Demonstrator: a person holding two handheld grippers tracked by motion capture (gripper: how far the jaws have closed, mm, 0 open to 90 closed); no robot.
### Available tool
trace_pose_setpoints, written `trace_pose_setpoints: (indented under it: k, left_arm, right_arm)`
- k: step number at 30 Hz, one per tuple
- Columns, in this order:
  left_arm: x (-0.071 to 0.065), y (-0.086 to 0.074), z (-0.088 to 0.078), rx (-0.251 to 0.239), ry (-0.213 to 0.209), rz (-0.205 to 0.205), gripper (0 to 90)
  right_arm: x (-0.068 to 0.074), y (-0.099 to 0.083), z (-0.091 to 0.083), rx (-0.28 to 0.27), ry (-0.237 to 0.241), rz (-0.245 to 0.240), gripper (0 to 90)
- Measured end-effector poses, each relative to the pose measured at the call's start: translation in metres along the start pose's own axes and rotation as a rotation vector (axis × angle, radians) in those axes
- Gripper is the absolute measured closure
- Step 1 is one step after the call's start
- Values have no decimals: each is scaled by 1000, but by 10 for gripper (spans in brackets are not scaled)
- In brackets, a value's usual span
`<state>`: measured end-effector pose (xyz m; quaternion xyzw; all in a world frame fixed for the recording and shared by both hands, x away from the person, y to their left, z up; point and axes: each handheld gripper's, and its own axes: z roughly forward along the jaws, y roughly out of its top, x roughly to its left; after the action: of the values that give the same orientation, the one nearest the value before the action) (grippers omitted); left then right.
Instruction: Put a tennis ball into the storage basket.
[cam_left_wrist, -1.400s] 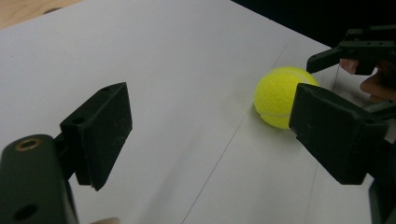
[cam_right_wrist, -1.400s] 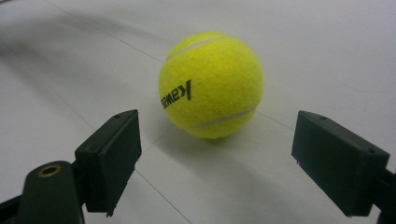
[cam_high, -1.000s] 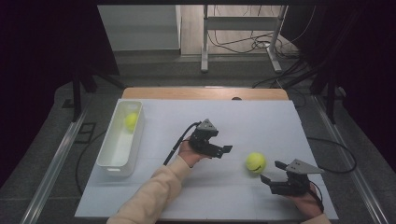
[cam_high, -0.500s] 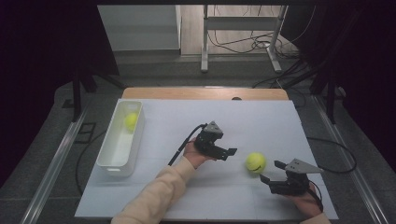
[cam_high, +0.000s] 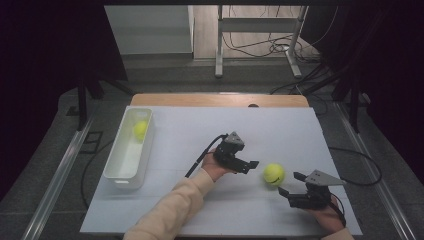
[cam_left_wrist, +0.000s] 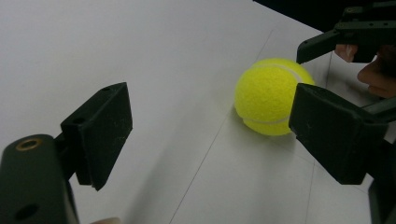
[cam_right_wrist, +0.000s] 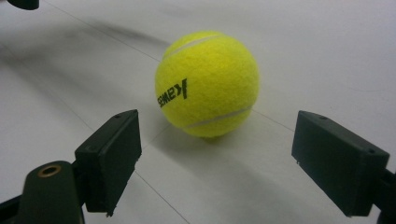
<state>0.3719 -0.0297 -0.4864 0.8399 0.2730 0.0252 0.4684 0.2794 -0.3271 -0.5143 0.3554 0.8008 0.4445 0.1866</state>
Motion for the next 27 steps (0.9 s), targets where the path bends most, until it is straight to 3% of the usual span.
trace_pose_setpoints:
  k: [27]
  left_arm:
    - [-15, 6, 30, 52, -47, 25, 137]
  right_arm:
    - [1, 0, 0, 0, 1, 0, 163]
